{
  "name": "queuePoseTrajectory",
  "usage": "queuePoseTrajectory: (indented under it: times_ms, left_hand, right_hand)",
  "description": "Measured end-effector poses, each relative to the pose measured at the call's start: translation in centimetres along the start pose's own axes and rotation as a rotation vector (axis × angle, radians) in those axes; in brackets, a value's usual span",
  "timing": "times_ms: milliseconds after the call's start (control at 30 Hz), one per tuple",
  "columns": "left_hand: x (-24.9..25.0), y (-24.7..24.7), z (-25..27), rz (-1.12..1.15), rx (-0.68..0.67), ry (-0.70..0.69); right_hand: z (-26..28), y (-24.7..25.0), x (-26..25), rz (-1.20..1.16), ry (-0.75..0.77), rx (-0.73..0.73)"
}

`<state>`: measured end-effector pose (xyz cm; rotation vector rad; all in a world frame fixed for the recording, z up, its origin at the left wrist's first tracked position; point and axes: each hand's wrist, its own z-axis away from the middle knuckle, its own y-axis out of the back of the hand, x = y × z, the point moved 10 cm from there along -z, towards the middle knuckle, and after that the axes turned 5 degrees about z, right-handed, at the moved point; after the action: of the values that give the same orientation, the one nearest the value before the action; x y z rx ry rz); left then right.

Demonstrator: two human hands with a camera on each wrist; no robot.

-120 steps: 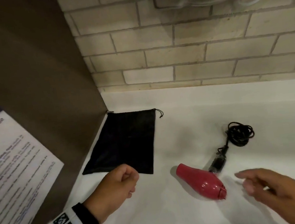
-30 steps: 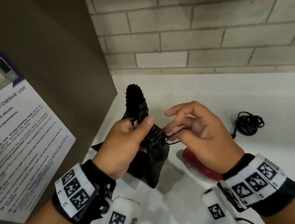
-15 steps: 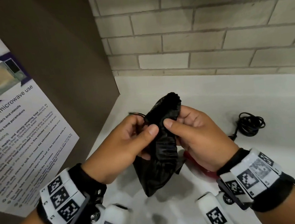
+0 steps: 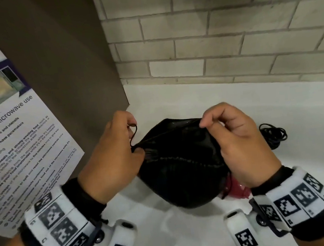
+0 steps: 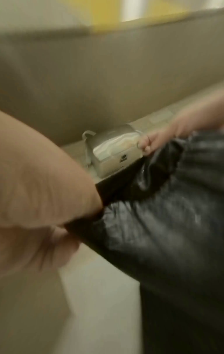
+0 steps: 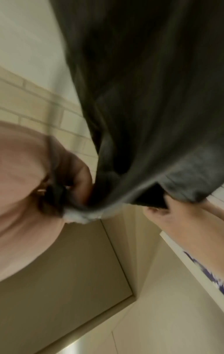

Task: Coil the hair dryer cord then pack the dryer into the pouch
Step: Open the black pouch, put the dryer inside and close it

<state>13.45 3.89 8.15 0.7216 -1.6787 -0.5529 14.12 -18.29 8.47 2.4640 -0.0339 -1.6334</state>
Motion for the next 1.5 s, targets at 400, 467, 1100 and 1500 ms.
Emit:
queuePoseTrajectory:
  times_ms: [400,467,1100,1500]
  left_hand:
    - [6.8,5.2,2.4,-0.425,-0.368,-0.380]
    - [7.1,8.5,0.8,-0.390,-0.216,-0.413]
    - [-3.7,-8.6,-0.9,-0.392,-0.577,0.069]
    - [-5.7,-7.9,1.9,-0.083,-0.452,0.218]
  right_hand:
    - [-1.4,-3.5,1.7,0.765,-0.073,-0.427]
    - [-1.2,-5.3,0.0,0.571,-0.061,-0.510]
    - [8.1,-8.1,10.1,-0.151,-0.640,-0.654]
    - [3.4,3.2,9.9,0.260,-0.378,-0.303]
